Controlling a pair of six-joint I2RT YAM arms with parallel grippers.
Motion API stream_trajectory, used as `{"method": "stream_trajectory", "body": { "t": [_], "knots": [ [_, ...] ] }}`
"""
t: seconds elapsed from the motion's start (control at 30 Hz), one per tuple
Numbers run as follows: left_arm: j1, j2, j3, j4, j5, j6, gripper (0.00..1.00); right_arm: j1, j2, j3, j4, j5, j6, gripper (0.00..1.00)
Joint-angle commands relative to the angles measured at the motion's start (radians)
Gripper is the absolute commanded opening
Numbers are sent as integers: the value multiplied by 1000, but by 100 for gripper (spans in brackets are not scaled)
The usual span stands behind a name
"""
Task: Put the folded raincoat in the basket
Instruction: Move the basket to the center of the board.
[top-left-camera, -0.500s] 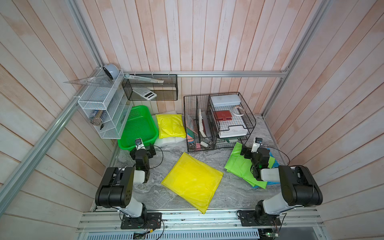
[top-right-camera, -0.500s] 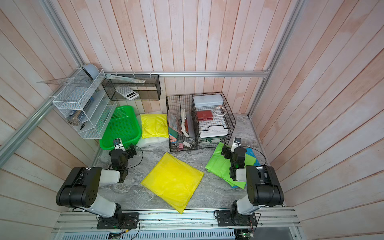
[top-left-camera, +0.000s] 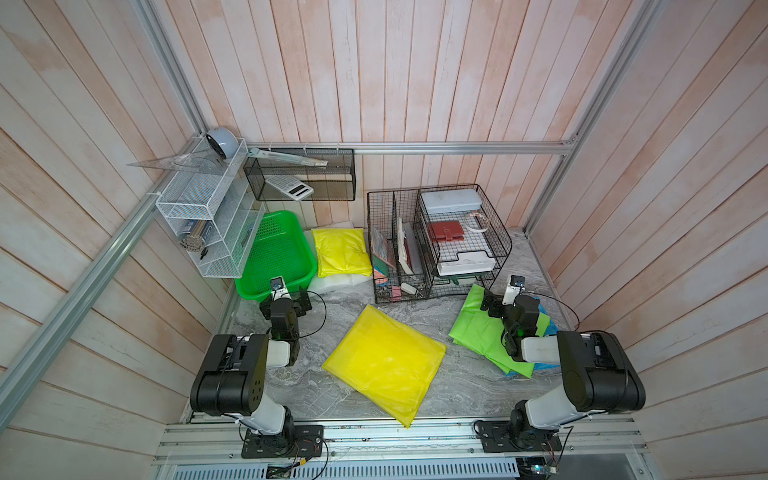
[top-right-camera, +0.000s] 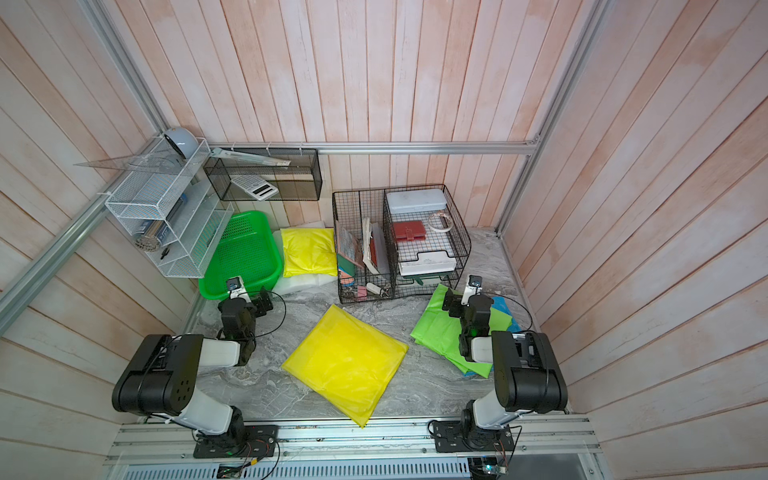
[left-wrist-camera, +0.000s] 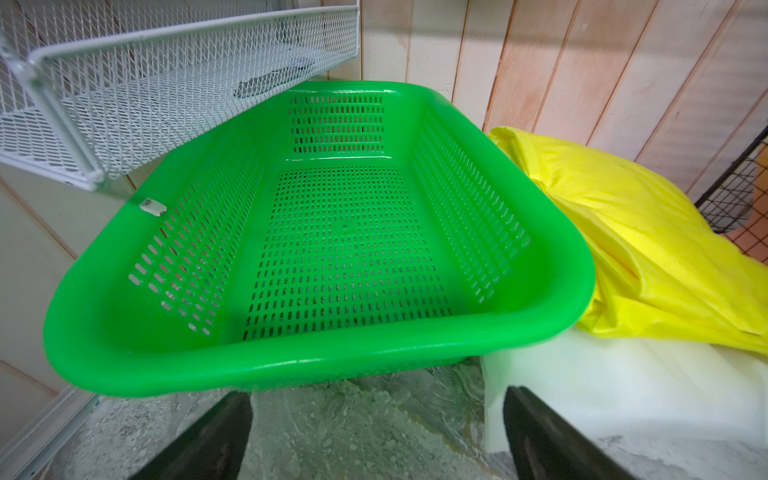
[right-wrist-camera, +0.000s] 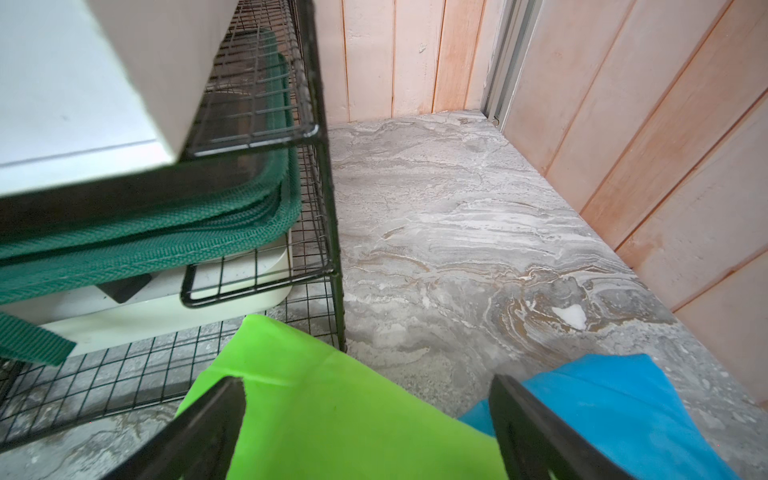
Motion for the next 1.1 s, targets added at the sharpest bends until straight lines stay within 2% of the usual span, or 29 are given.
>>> {"method": "stream_trajectory", "body": {
  "t": [0.0, 0.13, 0.2, 0.27, 0.33, 0.4, 0.47, 0.5, 0.57, 0.6, 0.63, 0.67, 0.73, 0.77, 0.83, 0.97, 1.07],
  "knots": [
    [1, -6, -1, 20, 11, -2, 100, 1, 13, 17, -14, -10, -15, 98],
    [-1, -8, -5, 23, -2, -2, 100, -4, 18, 14, 1, -16, -13, 98],
    [-25, -30, -32, 61, -131, -20, 100, -4, 17, 13, -1, -14, -13, 98],
    [-44, -89, -80, 104, -170, -8, 100, -1, 18, 10, 11, -1, -9, 98],
    [-121, -186, -94, 65, -354, 24, 100, 37, -65, 10, -57, 159, -3, 98],
    [-147, -346, -61, -150, -412, -18, 100, 85, -227, 42, -235, 302, -8, 98],
    [-129, -487, 35, -496, -398, -161, 100, 94, -355, 85, -365, 287, 32, 98],
    [-104, -537, 95, -678, -371, -258, 100, 94, -406, 103, -414, 297, 113, 98],
    [-48, -588, 168, -908, -326, -439, 100, 83, -474, 130, -548, 393, 428, 98],
    [-27, -610, 196, -1003, -321, -517, 100, 64, -505, 153, -676, 408, 599, 98],
    [-5, -629, 221, -1084, -312, -577, 100, 33, -529, 165, -761, 354, 705, 98],
    [13, -646, 238, -1133, -278, -609, 100, 4, -543, 162, -779, 253, 741, 98],
    [76, -668, 260, -1168, -97, -606, 100, -24, -566, 134, -729, 30, 714, 98],
    [90, -661, 279, -1182, -39, -596, 96, -24, -571, 123, -710, -45, 701, 98],
    [106, -615, 376, -1308, -22, -588, 92, -24, -575, 116, -729, -181, 711, 97],
    [143, -470, 534, -1464, 18, -547, 89, -6, -574, 134, -854, -296, 665, 92],
    [206, -368, 613, -1512, 109, -549, 85, 7, -594, 134, -924, -302, 605, 91]
  ]
}}
